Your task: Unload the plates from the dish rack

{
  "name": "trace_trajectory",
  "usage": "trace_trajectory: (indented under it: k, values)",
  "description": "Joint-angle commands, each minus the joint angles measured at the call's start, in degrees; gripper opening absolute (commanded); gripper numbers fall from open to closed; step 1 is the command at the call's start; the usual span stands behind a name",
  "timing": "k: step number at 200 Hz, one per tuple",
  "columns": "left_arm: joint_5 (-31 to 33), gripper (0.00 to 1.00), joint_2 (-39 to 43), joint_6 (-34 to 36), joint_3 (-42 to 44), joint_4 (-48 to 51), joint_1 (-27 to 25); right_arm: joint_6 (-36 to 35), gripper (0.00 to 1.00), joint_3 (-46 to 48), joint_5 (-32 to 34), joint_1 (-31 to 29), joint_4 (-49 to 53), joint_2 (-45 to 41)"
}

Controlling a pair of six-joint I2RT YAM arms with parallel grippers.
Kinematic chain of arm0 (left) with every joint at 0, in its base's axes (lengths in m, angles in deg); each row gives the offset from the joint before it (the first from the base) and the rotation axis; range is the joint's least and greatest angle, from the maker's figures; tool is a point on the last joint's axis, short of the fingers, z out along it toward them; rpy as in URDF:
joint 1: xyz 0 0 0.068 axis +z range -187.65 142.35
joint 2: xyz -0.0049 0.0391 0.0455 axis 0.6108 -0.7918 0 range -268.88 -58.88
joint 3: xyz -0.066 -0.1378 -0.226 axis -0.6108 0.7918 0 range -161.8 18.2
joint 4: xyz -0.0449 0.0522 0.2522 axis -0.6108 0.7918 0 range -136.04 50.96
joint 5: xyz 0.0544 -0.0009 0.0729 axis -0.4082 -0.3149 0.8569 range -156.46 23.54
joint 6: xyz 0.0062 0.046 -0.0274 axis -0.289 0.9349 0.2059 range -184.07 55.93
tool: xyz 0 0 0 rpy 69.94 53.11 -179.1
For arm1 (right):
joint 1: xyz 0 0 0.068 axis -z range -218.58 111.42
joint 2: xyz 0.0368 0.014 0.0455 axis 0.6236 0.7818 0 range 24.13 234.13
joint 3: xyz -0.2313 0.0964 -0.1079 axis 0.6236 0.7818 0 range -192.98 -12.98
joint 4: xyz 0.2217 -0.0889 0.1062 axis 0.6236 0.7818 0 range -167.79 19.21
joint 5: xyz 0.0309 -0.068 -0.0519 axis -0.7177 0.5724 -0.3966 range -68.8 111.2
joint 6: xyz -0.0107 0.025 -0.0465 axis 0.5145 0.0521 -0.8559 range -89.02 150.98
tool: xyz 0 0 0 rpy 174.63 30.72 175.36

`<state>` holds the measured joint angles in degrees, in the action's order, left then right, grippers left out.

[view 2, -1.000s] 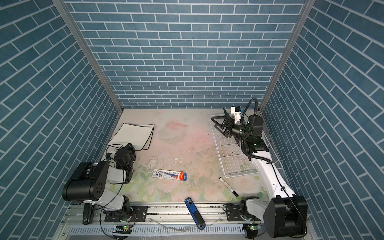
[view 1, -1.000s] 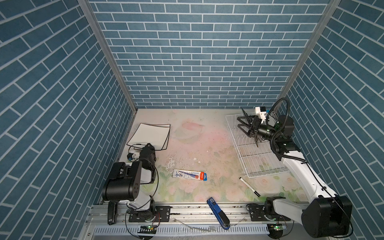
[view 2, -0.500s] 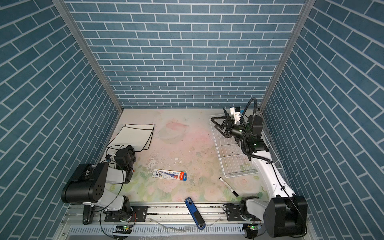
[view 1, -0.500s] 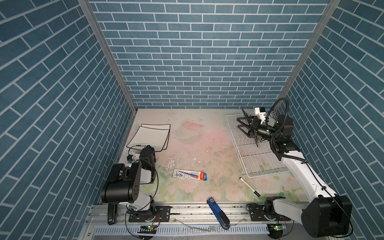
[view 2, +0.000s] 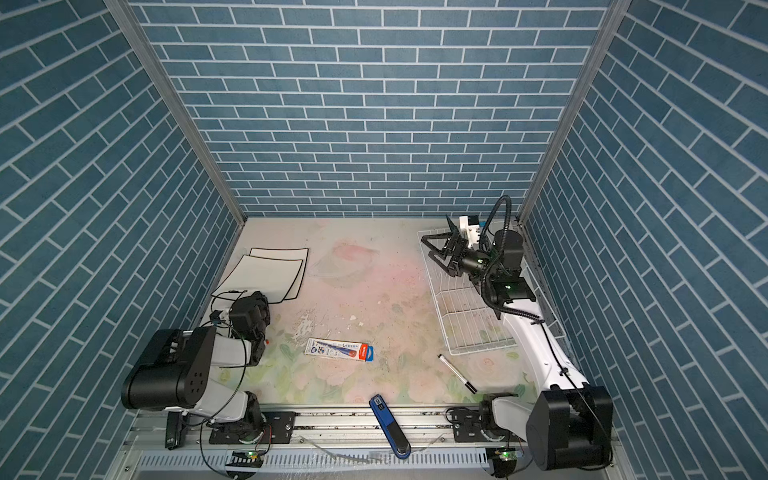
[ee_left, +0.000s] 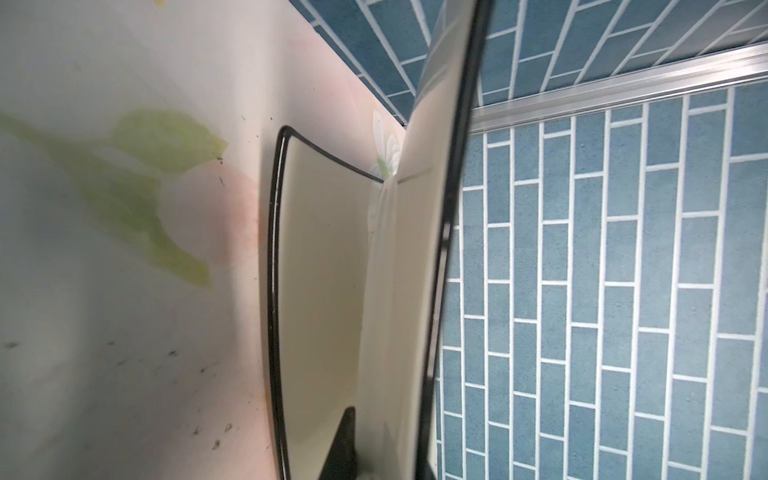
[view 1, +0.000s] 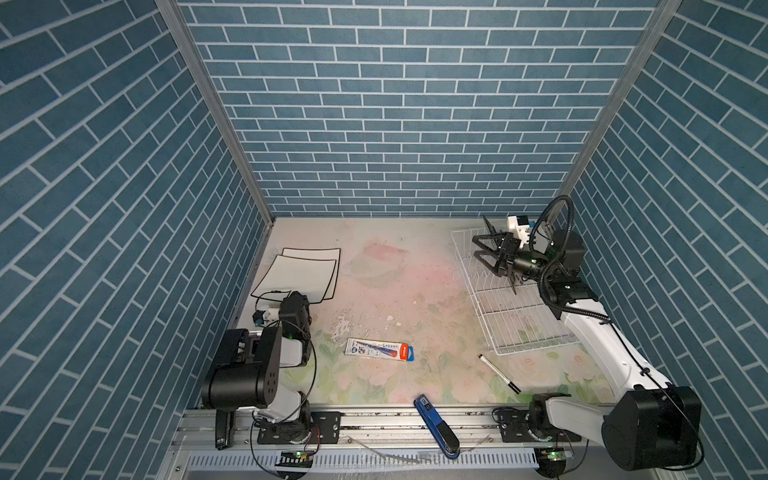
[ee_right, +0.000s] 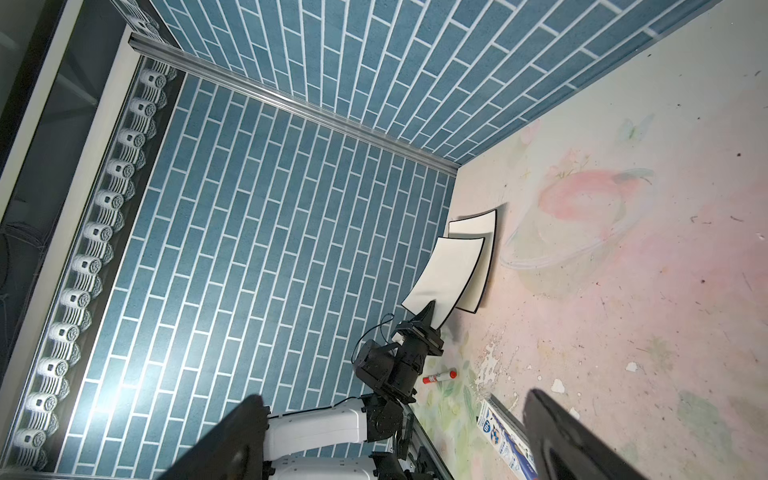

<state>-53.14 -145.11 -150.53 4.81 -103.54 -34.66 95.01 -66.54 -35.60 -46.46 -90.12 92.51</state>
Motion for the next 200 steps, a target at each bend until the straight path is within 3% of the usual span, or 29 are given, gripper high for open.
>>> trace_trajectory:
  k: [1, 200]
  values:
    - [1.28, 0.00, 1.53, -0.74, -3.45, -6.72, 0.29, -2.51, 0.97, -0.04, -0.69, -0.12, -1.07, 0.09]
    - [-0.46, 0.00, -3.60, -0.91, -6.51, -5.92, 0.27, -2.79, 0.96, 1.35, -1.30, -0.12, -0.60, -1.40]
